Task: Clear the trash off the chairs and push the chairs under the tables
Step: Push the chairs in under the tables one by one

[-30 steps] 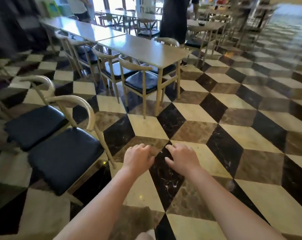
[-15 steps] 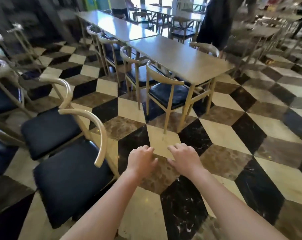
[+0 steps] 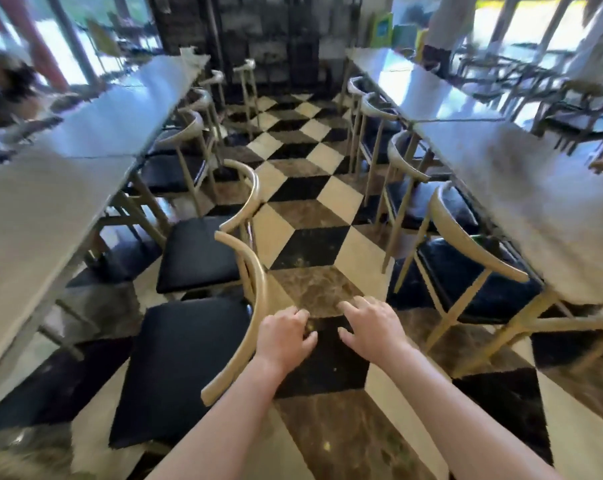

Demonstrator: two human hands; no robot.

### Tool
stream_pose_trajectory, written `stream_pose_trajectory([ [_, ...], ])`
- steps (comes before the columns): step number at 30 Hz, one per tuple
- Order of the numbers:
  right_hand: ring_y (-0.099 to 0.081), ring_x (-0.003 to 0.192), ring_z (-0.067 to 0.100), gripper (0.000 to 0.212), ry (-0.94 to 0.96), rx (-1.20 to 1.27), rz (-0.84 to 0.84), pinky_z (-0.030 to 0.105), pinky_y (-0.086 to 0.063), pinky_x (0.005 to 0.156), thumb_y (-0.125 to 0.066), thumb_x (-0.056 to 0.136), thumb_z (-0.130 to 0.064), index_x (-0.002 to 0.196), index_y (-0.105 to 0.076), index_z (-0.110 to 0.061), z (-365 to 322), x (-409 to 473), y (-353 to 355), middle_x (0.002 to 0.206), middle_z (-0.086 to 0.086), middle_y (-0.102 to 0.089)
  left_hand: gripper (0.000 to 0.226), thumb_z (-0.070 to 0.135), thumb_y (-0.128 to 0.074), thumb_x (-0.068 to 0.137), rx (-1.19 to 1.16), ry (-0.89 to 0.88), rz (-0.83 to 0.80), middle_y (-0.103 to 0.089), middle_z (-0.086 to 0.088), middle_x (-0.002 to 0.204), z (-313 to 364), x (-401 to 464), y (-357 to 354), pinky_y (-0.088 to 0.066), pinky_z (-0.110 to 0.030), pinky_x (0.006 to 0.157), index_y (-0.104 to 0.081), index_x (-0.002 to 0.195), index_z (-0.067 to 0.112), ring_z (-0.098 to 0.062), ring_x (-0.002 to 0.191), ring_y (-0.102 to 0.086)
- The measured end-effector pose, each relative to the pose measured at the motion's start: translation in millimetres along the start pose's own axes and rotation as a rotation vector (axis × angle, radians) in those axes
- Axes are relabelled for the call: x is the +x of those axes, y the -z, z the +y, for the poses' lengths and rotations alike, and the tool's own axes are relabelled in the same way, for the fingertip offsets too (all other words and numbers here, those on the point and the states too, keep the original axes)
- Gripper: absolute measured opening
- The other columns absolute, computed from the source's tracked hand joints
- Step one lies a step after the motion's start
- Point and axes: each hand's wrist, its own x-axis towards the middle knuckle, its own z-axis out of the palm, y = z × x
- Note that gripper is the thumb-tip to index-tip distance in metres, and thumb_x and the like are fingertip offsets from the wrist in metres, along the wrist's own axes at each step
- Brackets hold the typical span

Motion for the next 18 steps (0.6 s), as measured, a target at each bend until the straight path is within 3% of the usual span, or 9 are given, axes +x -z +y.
stream_pose_trajectory([
  [4, -0.051, 0.114, 0.022, 0.043, 0.19, 0.013, -0.04, 0.035, -0.043, 0.095, -0.05, 0.089, -0.04, 0.128, -0.048, -0.021, 11, 67, -4, 0.122, 0.003, -0.057, 0.037, 0.046, -0.051, 0.087, -0.007, 0.213, 0.02, -0.066, 0.001, 0.103, -17, 27, -3, -0.053, -0.033, 0.079, -0.062, 0.108, 0.018, -0.016, 0.091, -0.063],
  [9, -0.051, 0.113, 0.019, 0.043, 0.44, 0.043, -0.076, 0.034, -0.044, 0.095, -0.052, 0.089, -0.038, 0.128, -0.048, -0.02, -8, 144, -18, 0.122, 0.003, -0.056, 0.029, 0.047, -0.044, 0.09, 0.087, 0.392, -0.006, -0.065, 0.004, 0.092, -56, 45, -13, -0.054, -0.027, 0.067, -0.059, 0.098, 0.024, -0.011, 0.076, -0.062],
  [14, -0.049, 0.114, 0.022, 0.045, 0.622, 0.0, -0.149, 0.036, -0.042, 0.095, -0.053, 0.089, -0.033, 0.131, -0.044, -0.02, -31, 208, -31, 0.123, 0.005, -0.054, 0.039, 0.046, -0.051, 0.087, -0.087, 0.621, 0.064, -0.065, 0.0, 0.109, -87, 70, -27, -0.051, -0.035, 0.085, -0.06, 0.113, 0.018, -0.018, 0.099, -0.061],
  [18, -0.047, 0.119, 0.021, 0.046, 0.743, -0.051, -0.197, 0.036, -0.042, 0.097, -0.053, 0.089, -0.033, 0.132, -0.044, -0.021, -39, 244, -40, 0.129, 0.003, -0.052, 0.042, 0.047, -0.05, 0.088, -0.123, 0.731, 0.064, -0.063, 0.0, 0.115, -101, 81, -34, -0.05, -0.034, 0.088, -0.057, 0.118, 0.017, -0.016, 0.104, -0.058],
])
